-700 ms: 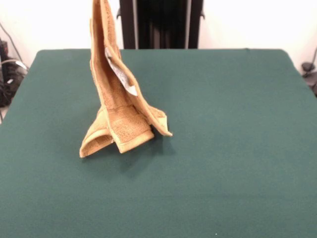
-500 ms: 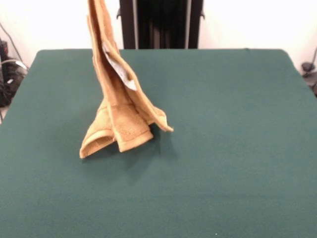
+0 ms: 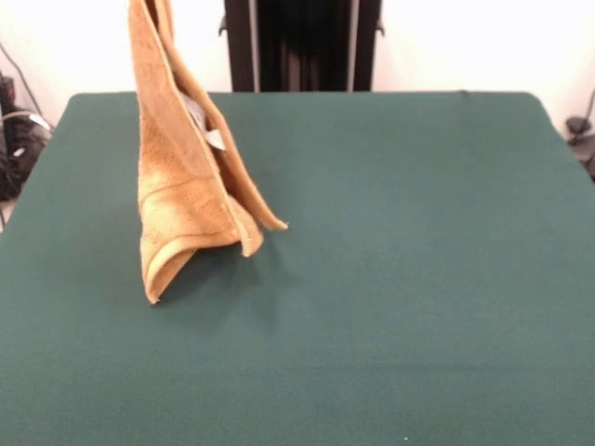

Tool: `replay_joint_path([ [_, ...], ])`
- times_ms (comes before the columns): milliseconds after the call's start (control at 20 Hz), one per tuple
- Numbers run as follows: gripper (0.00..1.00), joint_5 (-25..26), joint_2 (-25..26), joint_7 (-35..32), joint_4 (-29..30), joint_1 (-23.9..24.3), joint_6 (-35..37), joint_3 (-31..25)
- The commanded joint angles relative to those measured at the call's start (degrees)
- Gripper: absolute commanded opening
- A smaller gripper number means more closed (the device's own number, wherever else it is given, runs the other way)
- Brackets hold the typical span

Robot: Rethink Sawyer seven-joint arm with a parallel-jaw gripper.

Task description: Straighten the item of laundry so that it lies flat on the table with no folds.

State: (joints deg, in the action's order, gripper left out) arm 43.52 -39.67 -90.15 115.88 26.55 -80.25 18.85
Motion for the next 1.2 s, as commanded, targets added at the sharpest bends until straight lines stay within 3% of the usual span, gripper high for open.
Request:
replay_joint_path([
  [50, 0.0, -5.78, 5.94, 4.49, 0.38, -4.54, -3.85, -3.25],
  [350, 0.0, -7.81, 3.81, 4.26, 0.46, -7.67, -3.81, -1.2],
  [700, 0.0, -8.74, -7.36, -3.38, -1.14, -13.03, 7.65, 0.73],
  [1000, 0.0, -12.1, -11.39, -6.0, -4.72, -16.79, 18.1, -0.24],
  [1200, 0.0, -13.64, -10.62, -4.79, -7.72, -17.86, 20.3, -1.61],
])
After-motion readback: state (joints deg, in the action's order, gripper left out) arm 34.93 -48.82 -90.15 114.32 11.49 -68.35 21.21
